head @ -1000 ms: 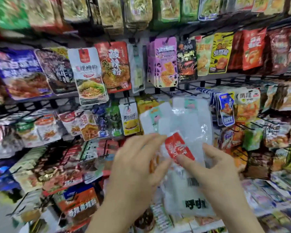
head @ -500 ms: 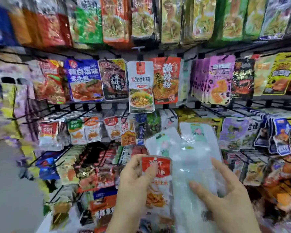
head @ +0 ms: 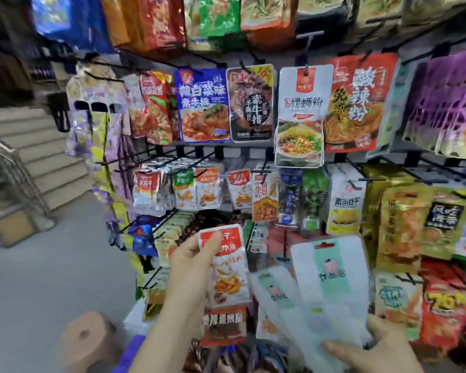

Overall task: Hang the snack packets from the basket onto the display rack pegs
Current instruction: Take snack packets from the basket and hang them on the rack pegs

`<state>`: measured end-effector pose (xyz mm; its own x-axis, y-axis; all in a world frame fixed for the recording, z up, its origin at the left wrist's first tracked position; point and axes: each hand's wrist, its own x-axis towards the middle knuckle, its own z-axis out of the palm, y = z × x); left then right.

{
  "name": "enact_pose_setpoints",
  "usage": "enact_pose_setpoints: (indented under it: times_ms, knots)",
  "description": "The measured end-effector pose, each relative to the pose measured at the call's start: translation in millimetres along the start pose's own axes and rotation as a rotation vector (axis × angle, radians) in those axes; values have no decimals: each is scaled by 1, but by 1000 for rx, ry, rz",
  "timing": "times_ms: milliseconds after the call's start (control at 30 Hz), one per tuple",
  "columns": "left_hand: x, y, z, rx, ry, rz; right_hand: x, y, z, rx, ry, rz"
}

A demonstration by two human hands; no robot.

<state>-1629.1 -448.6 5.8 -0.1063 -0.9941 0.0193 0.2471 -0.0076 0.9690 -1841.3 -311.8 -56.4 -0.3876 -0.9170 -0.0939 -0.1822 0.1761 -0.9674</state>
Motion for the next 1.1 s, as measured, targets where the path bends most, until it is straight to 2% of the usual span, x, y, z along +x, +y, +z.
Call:
enact_pose_setpoints:
  times_ms: [100,167,267,367,467,567,733,967,1100]
  knots:
    - [39,1,-11,46,-30,-26,11,-11,12,-84,28,37]
    - [67,2,-16,113,-82,29,22,-17,21,-364,37,11]
    - [107,6,-30,214,-137,126,45,-35,52,-737,-109,-89]
    - [143,11,-43,255,-245,141,73,-65,86,-1006,-195,-195]
    - [177,13,-48,229,-324,96,102,-93,114,-1054,-219,-288]
    - [202,11,-40,207,-436,45,120,-111,130,-1077,-217,-242]
    - [225,6,-23,207,-576,101,136,-127,137,-1071,-190,-189]
    - [231,-2,-8,257,-633,244,142,-128,125,-1028,-135,-205]
    - [235,3,0,191,-622,231,148,-121,120,-1061,-89,-205]
